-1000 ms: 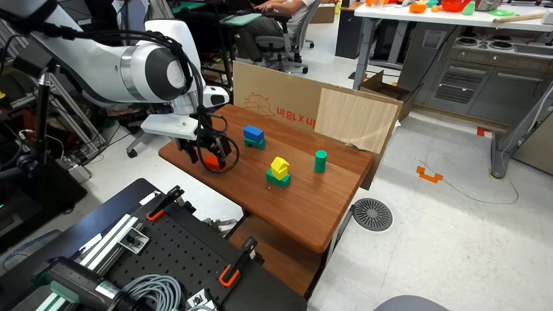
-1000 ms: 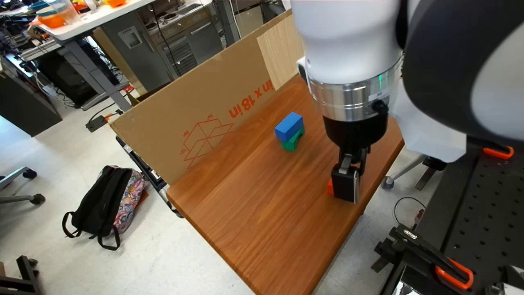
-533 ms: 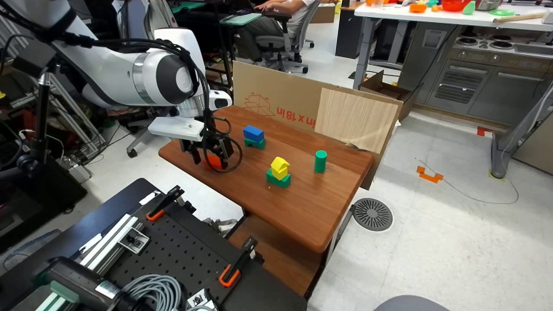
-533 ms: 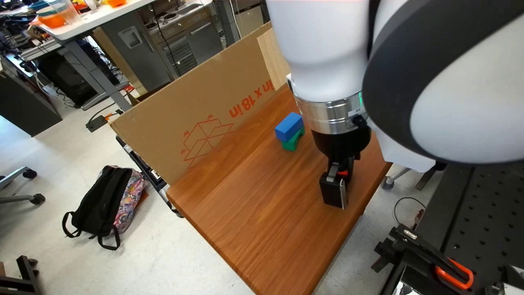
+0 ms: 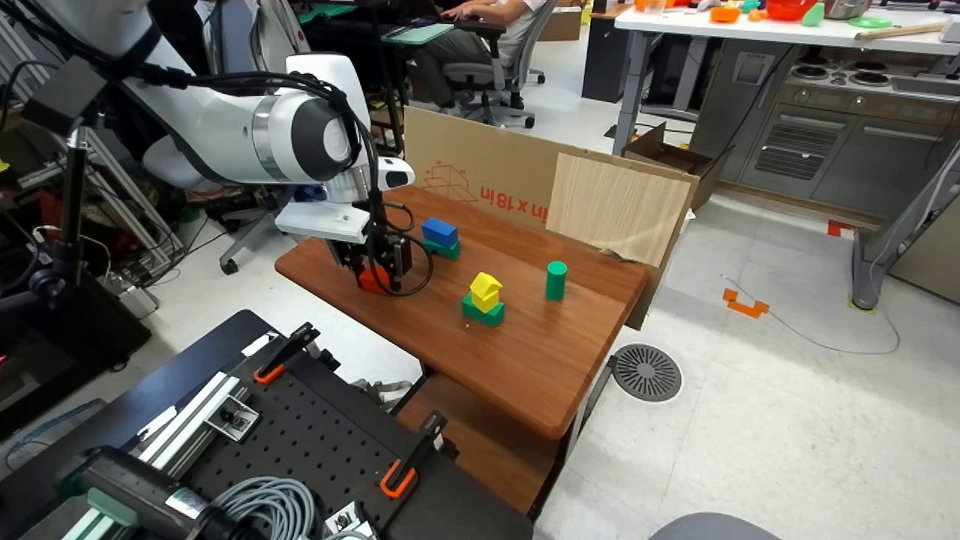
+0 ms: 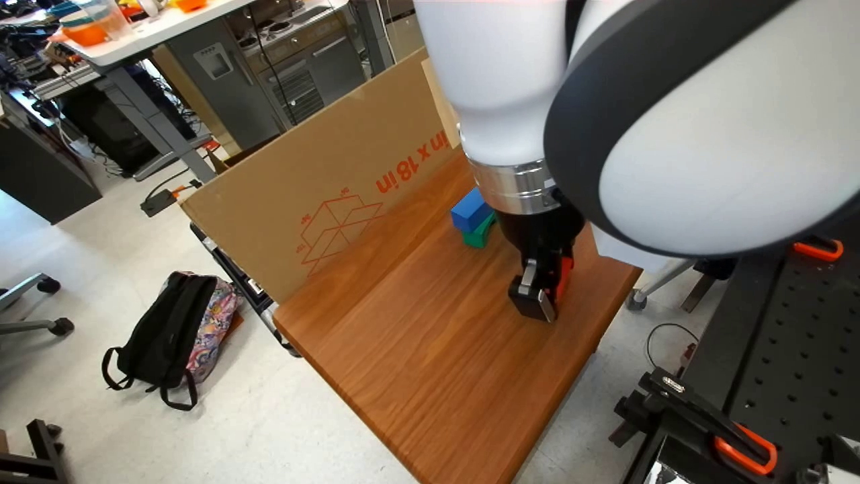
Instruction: Put the orange block on top of the blue block
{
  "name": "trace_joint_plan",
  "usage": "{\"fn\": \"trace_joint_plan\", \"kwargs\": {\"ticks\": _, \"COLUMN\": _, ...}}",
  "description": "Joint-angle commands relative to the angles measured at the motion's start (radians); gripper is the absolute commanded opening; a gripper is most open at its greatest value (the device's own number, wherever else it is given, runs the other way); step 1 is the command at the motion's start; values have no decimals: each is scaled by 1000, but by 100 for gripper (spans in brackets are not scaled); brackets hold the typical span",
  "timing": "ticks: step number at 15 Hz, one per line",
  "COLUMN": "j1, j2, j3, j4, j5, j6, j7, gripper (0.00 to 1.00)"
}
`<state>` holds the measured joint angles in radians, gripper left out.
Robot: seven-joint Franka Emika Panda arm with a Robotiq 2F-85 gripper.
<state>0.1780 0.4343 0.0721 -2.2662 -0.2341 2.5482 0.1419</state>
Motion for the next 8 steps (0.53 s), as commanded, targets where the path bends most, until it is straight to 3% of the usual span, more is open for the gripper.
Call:
{"fn": "trace_joint_plan", "kwargs": {"ticks": 1, "j1": 12, "j2": 22, "j3": -36, "j4": 65, "j5": -15, "j6": -49, "j7": -12, "gripper": 42}}
{"fn": "trace_joint_plan", "kwargs": {"ticks": 8, "j1": -39, "j2": -52, "j3": -12, "j4": 188, "j5": 85, "j6": -178, "j7": -78, "gripper": 42}}
